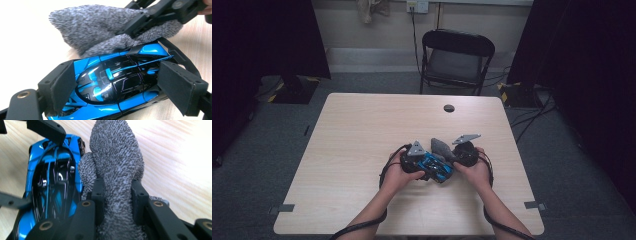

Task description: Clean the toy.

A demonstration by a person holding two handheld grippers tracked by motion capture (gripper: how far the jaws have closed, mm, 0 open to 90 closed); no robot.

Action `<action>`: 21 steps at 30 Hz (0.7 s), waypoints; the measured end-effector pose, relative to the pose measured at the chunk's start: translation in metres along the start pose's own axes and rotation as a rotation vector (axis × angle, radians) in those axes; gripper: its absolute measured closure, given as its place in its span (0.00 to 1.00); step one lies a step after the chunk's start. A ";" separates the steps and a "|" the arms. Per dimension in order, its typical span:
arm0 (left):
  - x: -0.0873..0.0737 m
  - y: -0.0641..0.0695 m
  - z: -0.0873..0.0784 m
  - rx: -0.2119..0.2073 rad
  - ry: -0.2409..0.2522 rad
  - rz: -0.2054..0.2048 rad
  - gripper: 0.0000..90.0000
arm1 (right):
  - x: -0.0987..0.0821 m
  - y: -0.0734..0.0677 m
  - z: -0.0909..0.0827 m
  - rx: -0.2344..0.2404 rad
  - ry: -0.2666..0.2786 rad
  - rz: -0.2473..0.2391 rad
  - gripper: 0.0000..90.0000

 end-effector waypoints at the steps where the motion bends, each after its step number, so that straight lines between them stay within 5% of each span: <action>1: 0.000 0.000 0.000 -0.001 0.000 0.000 0.16 | -0.001 0.000 -0.002 0.000 0.001 -0.001 0.78; 16: 0.000 -0.001 0.000 -0.004 0.006 -0.001 0.17 | -0.021 0.007 -0.021 0.005 -0.024 -0.008 0.79; 21: -0.001 -0.001 0.000 -0.003 0.011 0.001 0.17 | -0.016 0.021 -0.027 -0.060 0.027 0.051 0.79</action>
Point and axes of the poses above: each handheld gripper's, and its own axes: z roughly forward along the jaws, x roughly out of its top, y roughly to its right, the point moved 3 cm from there along z, roughly forward along the jaws, and after that the axes turned 1 degree about y, right-handed, at the moved point
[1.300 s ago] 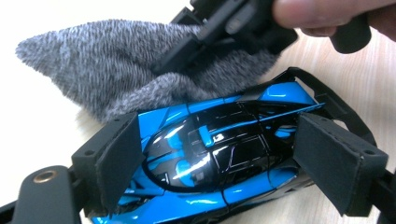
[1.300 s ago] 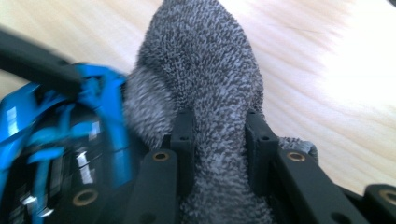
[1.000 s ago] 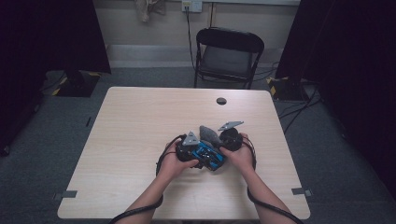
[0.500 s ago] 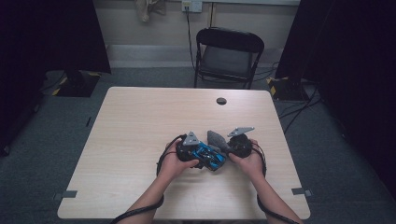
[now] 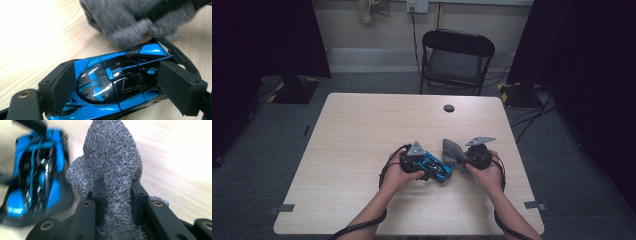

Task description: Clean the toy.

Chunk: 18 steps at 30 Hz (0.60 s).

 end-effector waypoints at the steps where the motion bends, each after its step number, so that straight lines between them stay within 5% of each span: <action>1: 0.000 0.000 0.000 0.000 0.004 0.000 0.17 | 0.003 0.003 0.001 -0.007 0.013 0.017 0.79; 7: -0.001 0.000 0.000 0.000 0.012 0.000 0.17 | 0.028 0.003 0.015 -0.030 0.027 0.028 0.79; 18: -0.002 0.000 0.000 -0.001 0.017 0.002 0.17 | 0.054 -0.030 0.059 -0.025 -0.006 -0.033 0.79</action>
Point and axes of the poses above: each handheld gripper's, and its own axes: z roughly forward along the jaws, x roughly out of its top, y roughly to its right, the point moved 3 cm from there along z, roughly forward along the jaws, and after that the axes turned 1 degree about y, right-handed, at the moved point
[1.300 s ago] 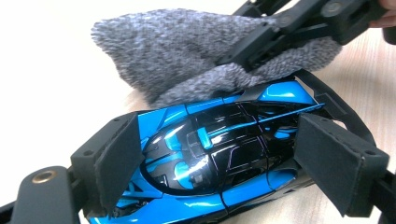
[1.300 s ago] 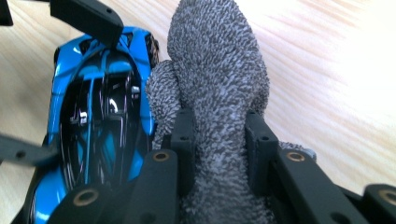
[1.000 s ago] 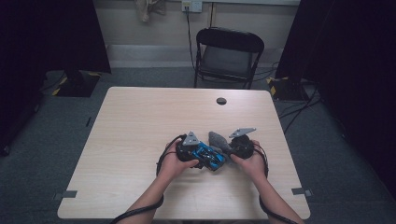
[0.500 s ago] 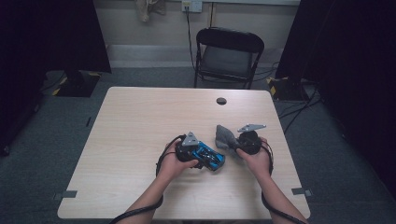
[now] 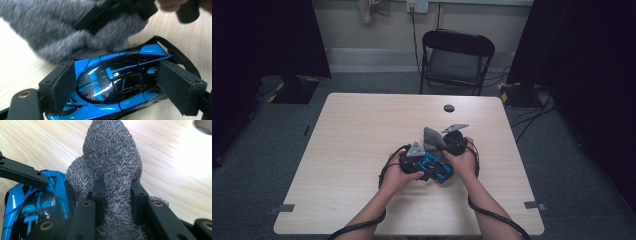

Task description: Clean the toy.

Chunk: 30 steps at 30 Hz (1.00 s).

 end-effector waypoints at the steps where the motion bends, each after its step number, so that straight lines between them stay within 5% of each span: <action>1: 0.000 0.000 0.000 0.000 0.001 -0.001 0.17 | 0.000 -0.003 0.003 0.013 -0.007 -0.009 0.79; 8: 0.000 -0.001 0.000 -0.005 -0.004 -0.002 0.17 | -0.007 -0.009 0.003 0.068 -0.016 -0.036 0.79; 30: -0.001 -0.001 0.000 -0.016 0.009 0.002 0.18 | -0.026 -0.004 -0.017 0.087 -0.024 -0.048 0.79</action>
Point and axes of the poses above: each handheld gripper's, and its own axes: z roughly forward along the jaws, x roughly out of its top, y roughly to its right, the point moved 3 cm from there along z, roughly forward along the jaws, and after that the axes turned 1 degree about y, right-handed, at the moved point
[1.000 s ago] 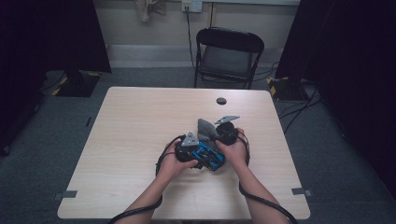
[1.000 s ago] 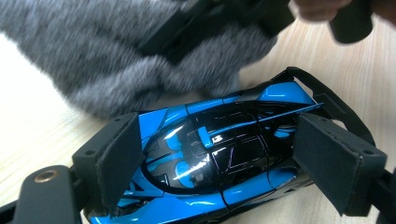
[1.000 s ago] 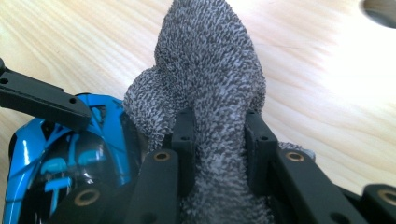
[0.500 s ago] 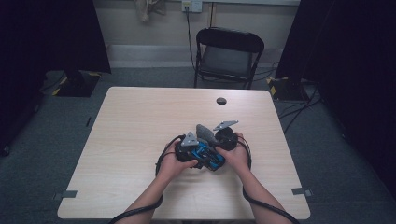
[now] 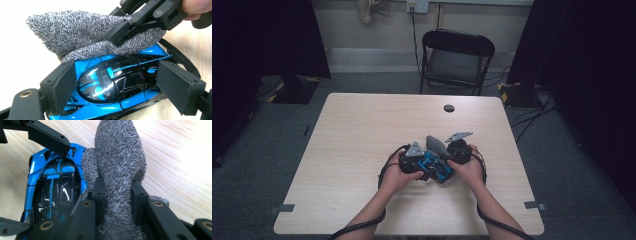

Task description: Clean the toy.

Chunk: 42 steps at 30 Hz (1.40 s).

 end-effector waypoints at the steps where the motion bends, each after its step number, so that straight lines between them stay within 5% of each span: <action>1: 0.000 0.000 0.000 0.000 0.001 0.000 0.18 | -0.001 0.000 0.000 0.001 0.000 -0.002 0.79; 42: 0.001 0.002 0.000 -0.011 -0.009 0.009 0.20 | -0.033 0.009 -0.033 0.007 -0.005 0.008 0.79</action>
Point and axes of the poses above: each handheld gripper's, and its own axes: z roughly forward along the jaws, x roughly out of its top, y roughly to its right, the point moved 3 cm from there along z, roughly forward along the jaws, and after that the axes turned 1 degree about y, right-handed, at the moved point
